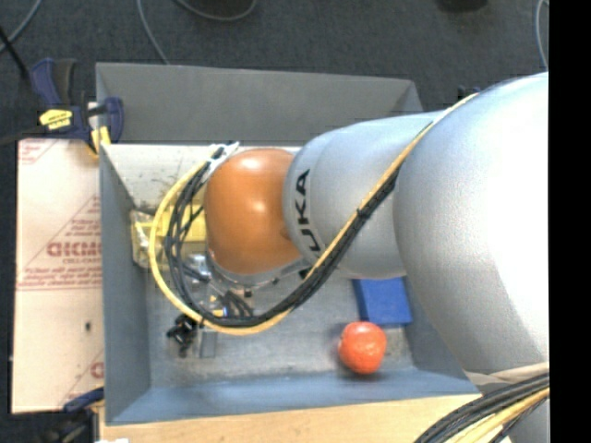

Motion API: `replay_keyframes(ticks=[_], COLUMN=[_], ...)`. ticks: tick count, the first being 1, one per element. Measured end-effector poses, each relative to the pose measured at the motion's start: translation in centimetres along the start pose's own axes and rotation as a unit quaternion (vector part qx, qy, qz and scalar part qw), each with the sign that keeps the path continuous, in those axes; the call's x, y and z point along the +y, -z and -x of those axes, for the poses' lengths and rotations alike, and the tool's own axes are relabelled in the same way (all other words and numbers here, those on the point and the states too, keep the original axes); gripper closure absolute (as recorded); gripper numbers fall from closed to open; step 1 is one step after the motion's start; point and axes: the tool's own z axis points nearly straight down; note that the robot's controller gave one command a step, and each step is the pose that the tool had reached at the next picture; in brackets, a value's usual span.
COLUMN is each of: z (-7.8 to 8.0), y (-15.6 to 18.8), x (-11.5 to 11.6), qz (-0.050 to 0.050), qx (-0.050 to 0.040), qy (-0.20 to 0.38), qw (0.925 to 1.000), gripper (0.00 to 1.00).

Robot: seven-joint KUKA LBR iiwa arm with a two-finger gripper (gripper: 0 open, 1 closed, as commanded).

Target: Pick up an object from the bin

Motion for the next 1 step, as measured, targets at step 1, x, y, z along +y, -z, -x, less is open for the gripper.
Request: replay_keyframes(ticks=[1], z=[0.2], y=[0.46], x=[-0.08], qz=[0.001], qx=[-0.0037], qy=[-0.002], qw=[1.0], gripper=[0.0])
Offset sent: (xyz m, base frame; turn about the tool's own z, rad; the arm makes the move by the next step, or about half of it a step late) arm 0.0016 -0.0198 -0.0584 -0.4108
